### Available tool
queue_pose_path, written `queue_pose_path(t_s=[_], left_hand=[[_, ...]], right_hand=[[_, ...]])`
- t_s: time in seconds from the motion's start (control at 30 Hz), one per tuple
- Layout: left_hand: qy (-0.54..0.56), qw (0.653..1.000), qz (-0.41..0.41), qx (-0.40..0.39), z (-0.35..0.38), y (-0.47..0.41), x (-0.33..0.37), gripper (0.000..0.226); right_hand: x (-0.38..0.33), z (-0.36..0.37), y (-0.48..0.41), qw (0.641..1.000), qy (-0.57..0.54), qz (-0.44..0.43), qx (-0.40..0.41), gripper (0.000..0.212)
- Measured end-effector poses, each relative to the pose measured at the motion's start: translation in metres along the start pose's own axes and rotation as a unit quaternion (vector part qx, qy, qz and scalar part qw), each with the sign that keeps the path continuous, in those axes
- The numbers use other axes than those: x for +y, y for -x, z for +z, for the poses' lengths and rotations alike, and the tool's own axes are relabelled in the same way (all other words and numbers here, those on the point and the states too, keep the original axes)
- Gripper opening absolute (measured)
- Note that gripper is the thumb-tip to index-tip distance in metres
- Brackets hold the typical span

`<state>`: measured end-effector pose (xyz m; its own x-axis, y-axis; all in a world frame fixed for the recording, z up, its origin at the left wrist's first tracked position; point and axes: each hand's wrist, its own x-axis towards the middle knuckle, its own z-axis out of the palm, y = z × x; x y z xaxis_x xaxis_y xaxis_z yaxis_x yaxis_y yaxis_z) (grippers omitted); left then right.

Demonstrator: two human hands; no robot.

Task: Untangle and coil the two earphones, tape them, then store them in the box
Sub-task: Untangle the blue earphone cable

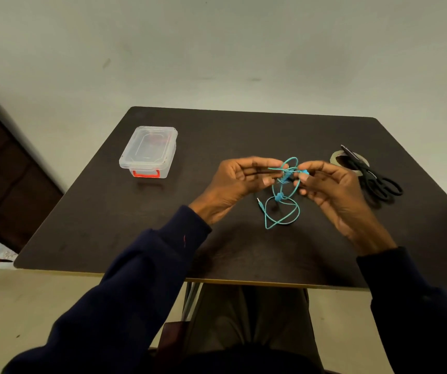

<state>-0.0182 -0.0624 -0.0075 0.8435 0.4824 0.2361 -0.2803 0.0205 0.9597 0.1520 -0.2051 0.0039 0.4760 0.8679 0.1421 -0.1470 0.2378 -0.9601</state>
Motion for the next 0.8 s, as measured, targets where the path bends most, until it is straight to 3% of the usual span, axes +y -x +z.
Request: queue_pose_path(t_s=[0.17, 0.23, 0.33, 0.53, 0.7, 0.8], left_hand=[[-0.179, 0.979, 0.03, 0.089, -0.003, -0.001, -0.032, 0.019], [-0.265, 0.964, 0.02, 0.017, -0.004, 0.001, -0.043, 0.018], [-0.401, 0.91, 0.038, -0.094, -0.002, 0.002, -0.052, 0.021], [-0.545, 0.826, 0.046, -0.135, -0.032, 0.016, -0.044, 0.005], [-0.65, 0.754, -0.032, -0.09, -0.072, 0.045, -0.019, 0.021], [-0.695, 0.711, -0.101, -0.036, -0.105, 0.065, -0.001, 0.019]], right_hand=[[0.002, -0.027, 0.011, 0.998, -0.026, 0.008, 0.05, 0.013], [0.004, -0.031, 0.013, 0.997, -0.036, 0.015, 0.062, 0.016], [0.007, -0.03, 0.013, 0.997, -0.047, 0.024, 0.061, 0.017], [0.01, -0.013, 0.004, 0.998, -0.046, 0.028, 0.023, 0.014], [0.016, 0.006, -0.011, 0.999, -0.013, 0.029, -0.009, 0.016], [0.019, 0.021, -0.019, 0.998, 0.025, 0.018, -0.048, 0.015]])
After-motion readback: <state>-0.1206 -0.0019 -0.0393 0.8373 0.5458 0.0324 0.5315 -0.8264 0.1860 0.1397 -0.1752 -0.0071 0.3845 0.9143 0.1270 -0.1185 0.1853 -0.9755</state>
